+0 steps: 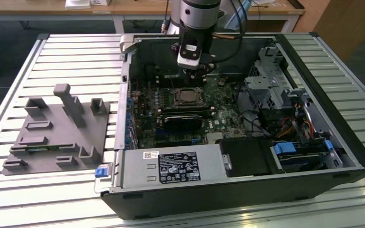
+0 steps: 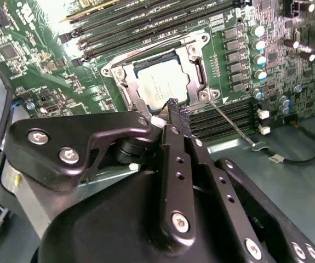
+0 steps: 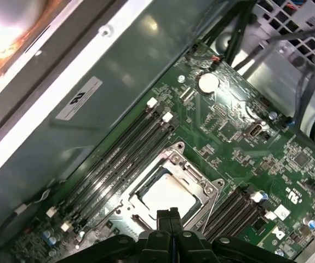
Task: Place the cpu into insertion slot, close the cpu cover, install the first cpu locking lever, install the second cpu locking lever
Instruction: 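Install the first cpu locking lever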
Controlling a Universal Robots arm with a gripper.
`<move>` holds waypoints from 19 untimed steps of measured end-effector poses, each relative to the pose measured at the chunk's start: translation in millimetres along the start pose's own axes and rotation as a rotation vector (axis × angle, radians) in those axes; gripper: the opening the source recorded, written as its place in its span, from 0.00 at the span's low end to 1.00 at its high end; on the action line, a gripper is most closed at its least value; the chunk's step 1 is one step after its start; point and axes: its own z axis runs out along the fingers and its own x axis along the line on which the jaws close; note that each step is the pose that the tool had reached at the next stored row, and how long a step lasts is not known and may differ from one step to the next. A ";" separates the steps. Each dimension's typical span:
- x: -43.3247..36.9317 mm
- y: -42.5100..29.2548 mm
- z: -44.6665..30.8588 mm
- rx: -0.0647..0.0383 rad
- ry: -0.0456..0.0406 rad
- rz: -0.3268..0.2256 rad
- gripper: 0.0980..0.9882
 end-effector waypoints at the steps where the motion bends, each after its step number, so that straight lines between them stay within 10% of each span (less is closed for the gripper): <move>1: 0.0 0.0 0.0 0.000 0.0002 -0.010 0.01; 19: 0.0 0.0 0.0 0.007 0.0037 -0.166 0.01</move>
